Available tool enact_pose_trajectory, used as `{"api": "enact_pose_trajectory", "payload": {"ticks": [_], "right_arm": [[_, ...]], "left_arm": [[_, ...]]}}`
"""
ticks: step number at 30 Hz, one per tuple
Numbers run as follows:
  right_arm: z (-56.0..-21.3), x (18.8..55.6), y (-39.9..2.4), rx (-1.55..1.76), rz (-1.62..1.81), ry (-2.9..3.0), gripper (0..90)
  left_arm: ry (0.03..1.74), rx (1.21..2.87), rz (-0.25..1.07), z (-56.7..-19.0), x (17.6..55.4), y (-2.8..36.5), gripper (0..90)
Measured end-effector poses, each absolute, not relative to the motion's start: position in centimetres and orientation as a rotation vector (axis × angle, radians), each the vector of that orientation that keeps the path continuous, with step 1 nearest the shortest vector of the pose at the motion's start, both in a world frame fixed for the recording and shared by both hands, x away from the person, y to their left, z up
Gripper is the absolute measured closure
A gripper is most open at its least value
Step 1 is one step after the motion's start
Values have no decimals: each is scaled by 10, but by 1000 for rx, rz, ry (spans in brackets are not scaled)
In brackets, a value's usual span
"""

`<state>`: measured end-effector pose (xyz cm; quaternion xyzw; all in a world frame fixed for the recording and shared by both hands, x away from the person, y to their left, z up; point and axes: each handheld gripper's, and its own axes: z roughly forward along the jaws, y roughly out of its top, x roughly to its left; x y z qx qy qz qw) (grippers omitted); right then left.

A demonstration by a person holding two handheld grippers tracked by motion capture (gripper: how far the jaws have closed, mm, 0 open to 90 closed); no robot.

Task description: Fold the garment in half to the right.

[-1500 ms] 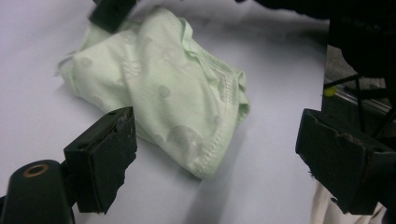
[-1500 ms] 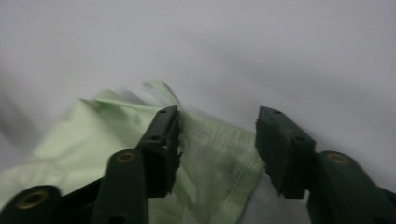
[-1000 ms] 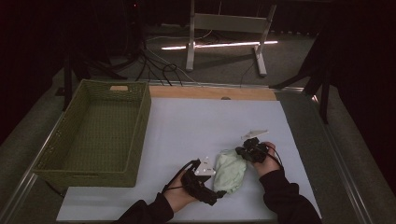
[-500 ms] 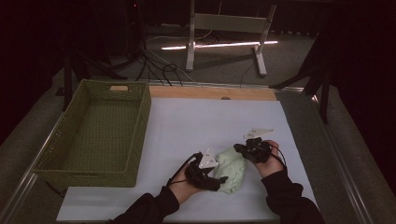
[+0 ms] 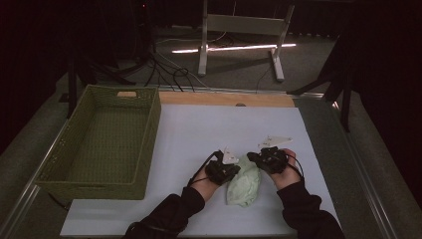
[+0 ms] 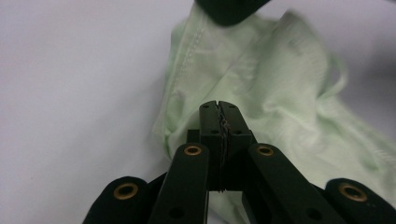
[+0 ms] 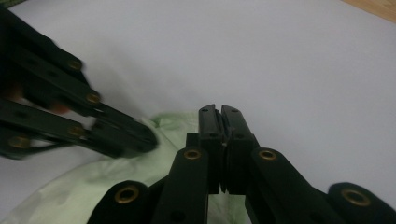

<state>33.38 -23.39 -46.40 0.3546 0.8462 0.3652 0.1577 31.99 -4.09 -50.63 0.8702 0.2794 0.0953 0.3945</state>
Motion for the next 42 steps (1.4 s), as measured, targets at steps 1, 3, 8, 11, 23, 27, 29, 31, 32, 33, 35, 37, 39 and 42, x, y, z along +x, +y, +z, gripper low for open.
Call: {"api": "enact_pose_trajectory", "payload": {"ticks": [1, 3, 8, 11, 23, 27, 29, 31, 32, 33, 35, 37, 39, 42], "right_arm": [[-464, 333, -233, 1013, 1050, 2420, 885], [-463, 331, -232, 1007, 1062, 2422, 885], [-463, 318, -230, 989, 1091, 2433, 885], [-463, 308, -231, 974, 1118, 2458, 885], [-489, 291, -251, 1038, 1113, 2543, 883], [-490, 289, -253, 1028, 1098, 2572, 881], [-491, 289, -253, 1026, 1075, 2575, 881], [-492, 290, -254, 1034, 1063, 2581, 880], [-492, 290, -254, 1036, 1059, 2580, 880], [-493, 290, -253, 1040, 1063, 2580, 880], [-492, 290, -253, 1040, 1054, 2581, 880], [-492, 290, -252, 1036, 1053, 2579, 881], [-492, 290, -251, 1033, 1055, 2579, 880], [-492, 291, -249, 1030, 1058, 2579, 881]], "left_arm": [[699, 2224, 255, -509, 320, -43, 900], [704, 2257, 262, -514, 320, -45, 900], [706, 2277, 292, -519, 318, -46, 900], [704, 2291, 318, -518, 316, -47, 900], [678, 2314, 398, -504, 304, -30, 766], [660, 2304, 412, -500, 305, -22, 763], [651, 2297, 424, -500, 307, -21, 766], [633, 2290, 417, -501, 308, -22, 769], [612, 2297, 427, -502, 308, -23, 769], [594, 2304, 426, -502, 308, -24, 769], [574, 2300, 420, -503, 309, -27, 769], [569, 2325, 438, -505, 312, -31, 769], [574, 2357, 448, -508, 316, -34, 767], [571, 2364, 476, -512, 319, -39, 767]]}}
